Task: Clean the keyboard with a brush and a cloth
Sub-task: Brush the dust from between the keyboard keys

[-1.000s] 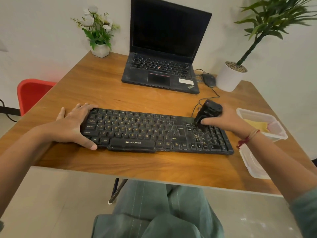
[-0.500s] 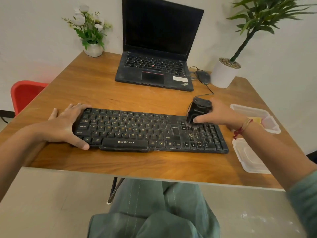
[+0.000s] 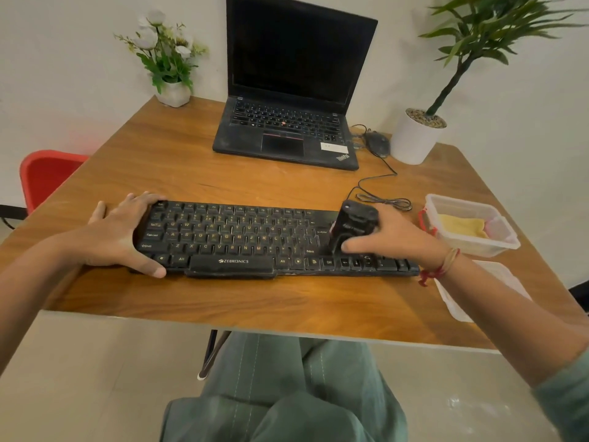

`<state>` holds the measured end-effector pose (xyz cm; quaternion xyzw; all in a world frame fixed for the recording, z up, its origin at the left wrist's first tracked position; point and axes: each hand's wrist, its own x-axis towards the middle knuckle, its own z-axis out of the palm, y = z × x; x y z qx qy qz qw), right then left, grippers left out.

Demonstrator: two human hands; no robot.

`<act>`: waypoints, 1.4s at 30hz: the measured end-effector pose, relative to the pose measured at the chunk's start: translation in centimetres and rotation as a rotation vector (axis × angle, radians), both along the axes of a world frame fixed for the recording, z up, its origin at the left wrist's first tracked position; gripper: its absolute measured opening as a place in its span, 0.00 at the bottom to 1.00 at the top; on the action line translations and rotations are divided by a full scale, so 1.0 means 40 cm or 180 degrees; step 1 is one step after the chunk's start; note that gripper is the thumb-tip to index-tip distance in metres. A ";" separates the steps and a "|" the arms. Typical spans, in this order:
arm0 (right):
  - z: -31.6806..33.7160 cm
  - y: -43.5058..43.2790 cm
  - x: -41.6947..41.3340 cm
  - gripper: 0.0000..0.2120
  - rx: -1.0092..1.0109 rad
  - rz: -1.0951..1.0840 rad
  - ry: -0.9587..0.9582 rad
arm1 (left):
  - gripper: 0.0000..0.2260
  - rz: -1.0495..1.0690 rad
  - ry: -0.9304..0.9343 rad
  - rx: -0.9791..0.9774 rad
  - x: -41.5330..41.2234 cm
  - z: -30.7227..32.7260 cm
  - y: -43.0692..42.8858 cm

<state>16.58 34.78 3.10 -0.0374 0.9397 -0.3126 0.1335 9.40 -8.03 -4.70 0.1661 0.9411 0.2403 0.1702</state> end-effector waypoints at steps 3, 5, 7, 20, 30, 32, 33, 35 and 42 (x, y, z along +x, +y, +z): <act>0.011 0.029 -0.020 0.17 -0.0050 -0.0134 0.0065 | 0.52 -0.0027 0.0036 0.0028 -0.004 -0.003 -0.004; 0.007 0.050 -0.035 0.15 0.0273 -0.0524 0.0676 | 0.52 -0.0029 0.0032 0.0023 -0.006 -0.005 -0.005; -0.007 0.037 -0.018 0.18 0.0218 -0.0323 0.0566 | 0.52 -0.0004 0.0026 0.0021 -0.006 -0.007 -0.007; 0.001 0.036 0.005 0.15 -0.0128 -0.0134 0.0037 | 0.58 -0.0005 -0.0040 0.0042 -0.003 -0.001 -0.003; 0.018 0.080 0.006 0.17 0.0075 -0.0568 0.0384 | 0.64 0.0004 -0.0034 0.0002 -0.006 -0.002 -0.002; 0.017 0.085 0.014 0.16 0.0078 -0.0692 0.0498 | 0.61 0.0028 -0.0054 0.0047 -0.004 -0.004 -0.003; 0.011 0.075 0.023 0.17 0.0048 -0.0498 0.0344 | 0.61 0.0041 -0.0058 0.0068 -0.004 -0.005 -0.005; 0.011 0.056 0.049 0.16 0.0002 -0.0116 0.0030 | 0.60 0.0041 -0.0035 0.0035 -0.007 -0.007 -0.006; 0.004 0.068 0.061 0.15 0.0172 -0.0315 0.0252 | 0.54 0.0055 -0.0048 0.0047 -0.009 -0.008 -0.006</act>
